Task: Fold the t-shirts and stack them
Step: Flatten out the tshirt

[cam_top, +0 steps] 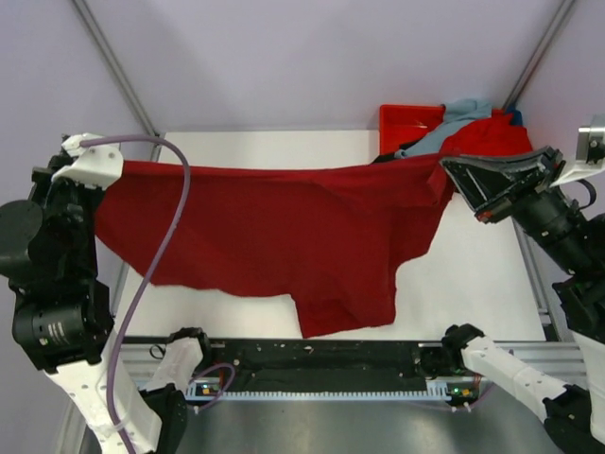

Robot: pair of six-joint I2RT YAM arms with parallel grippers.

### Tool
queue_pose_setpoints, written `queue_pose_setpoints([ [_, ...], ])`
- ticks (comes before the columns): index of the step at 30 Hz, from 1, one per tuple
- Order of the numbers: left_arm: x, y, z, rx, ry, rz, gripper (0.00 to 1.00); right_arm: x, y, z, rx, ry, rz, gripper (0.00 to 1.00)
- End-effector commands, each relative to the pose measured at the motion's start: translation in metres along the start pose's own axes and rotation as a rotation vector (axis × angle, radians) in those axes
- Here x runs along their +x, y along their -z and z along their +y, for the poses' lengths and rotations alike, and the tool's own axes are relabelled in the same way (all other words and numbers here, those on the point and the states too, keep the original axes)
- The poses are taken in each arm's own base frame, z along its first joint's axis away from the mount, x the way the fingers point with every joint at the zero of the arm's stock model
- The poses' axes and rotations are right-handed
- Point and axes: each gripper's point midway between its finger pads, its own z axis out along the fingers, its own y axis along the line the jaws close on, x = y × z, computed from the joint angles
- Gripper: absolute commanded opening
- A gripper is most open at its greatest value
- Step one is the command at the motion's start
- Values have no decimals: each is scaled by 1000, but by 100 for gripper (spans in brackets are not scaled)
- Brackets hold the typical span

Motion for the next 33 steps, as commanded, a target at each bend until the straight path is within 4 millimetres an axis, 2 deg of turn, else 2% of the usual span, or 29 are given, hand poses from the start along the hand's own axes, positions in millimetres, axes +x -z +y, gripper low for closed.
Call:
queue_pose_setpoints([
  [1,16,-52,-3,-8,-16,102,0,-6,-37,-27,89,43,2,0],
  [4,33,-91,-26,49,-19,157,0,31,-85,-57,130,34,111,0],
  [6,52,-120,-49,101,-24,198,0,74,-124,-92,182,26,211,0],
  [7,61,-134,-61,126,-27,214,0,92,-137,-108,199,-4,249,0],
  [12,127,-206,-143,290,-53,321,0,189,-200,-191,263,-122,363,0],
  [13,144,-222,-160,315,-56,352,0,215,-211,-208,275,-142,407,0],
  [17,195,-280,-211,354,-65,417,0,293,-240,-270,320,-263,515,0],
  [19,223,-304,-240,384,-75,449,0,337,-244,-300,355,-321,568,0],
  [21,240,-320,-260,409,-80,460,0,368,-246,-317,355,-358,607,0],
  [24,260,-337,-279,432,-110,473,0,400,-246,-331,365,-384,646,0],
  [26,271,-346,-289,448,-135,483,0,410,-244,-338,376,-385,655,0],
  [30,286,-357,-299,461,-171,505,0,413,-243,-340,377,-390,658,0],
  [33,289,-352,-301,480,-196,510,0,412,-237,-333,365,-422,675,0],
])
